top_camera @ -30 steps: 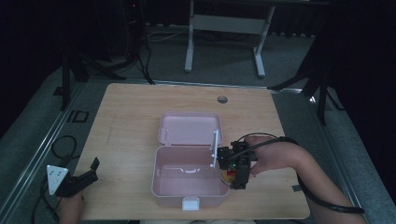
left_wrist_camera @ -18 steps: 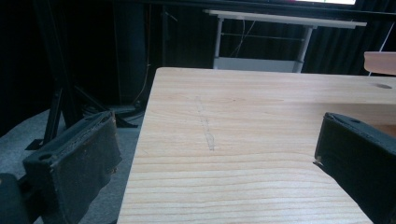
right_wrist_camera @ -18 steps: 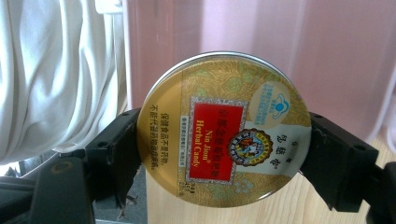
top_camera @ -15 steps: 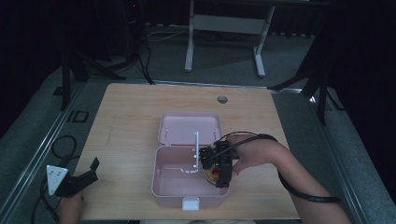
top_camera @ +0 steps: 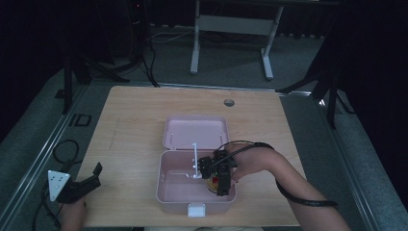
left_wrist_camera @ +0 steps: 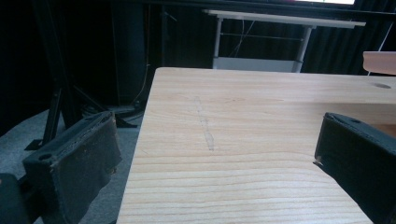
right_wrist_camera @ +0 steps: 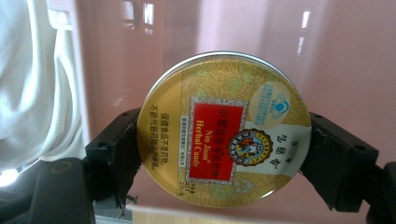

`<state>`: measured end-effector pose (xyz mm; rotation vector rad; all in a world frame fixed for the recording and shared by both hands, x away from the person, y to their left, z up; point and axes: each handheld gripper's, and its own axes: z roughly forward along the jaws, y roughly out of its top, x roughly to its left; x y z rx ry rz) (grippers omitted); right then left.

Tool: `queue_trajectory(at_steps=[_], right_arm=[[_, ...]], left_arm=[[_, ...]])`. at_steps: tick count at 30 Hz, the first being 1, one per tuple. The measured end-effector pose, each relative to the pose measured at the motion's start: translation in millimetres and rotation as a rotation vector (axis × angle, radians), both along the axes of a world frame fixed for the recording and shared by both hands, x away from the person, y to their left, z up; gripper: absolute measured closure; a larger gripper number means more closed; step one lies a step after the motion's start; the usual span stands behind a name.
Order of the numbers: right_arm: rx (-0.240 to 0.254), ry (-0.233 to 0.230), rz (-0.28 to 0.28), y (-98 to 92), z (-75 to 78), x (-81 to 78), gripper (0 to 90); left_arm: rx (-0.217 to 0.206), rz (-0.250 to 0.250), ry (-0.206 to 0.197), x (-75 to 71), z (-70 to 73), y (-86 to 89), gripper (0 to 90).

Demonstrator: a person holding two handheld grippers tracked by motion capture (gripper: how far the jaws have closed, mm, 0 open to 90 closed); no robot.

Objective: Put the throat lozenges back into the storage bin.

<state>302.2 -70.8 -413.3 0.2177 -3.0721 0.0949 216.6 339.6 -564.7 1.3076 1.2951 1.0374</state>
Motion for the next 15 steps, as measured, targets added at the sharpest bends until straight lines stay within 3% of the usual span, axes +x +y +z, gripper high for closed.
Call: queue_trajectory(at_steps=[15], right_arm=[[-0.044,0.022,0.008,1.8,-35.3,5.6,19.8]], left_arm=[[0.003,0.002,0.001,0.1,0.0,-0.3,0.4]])
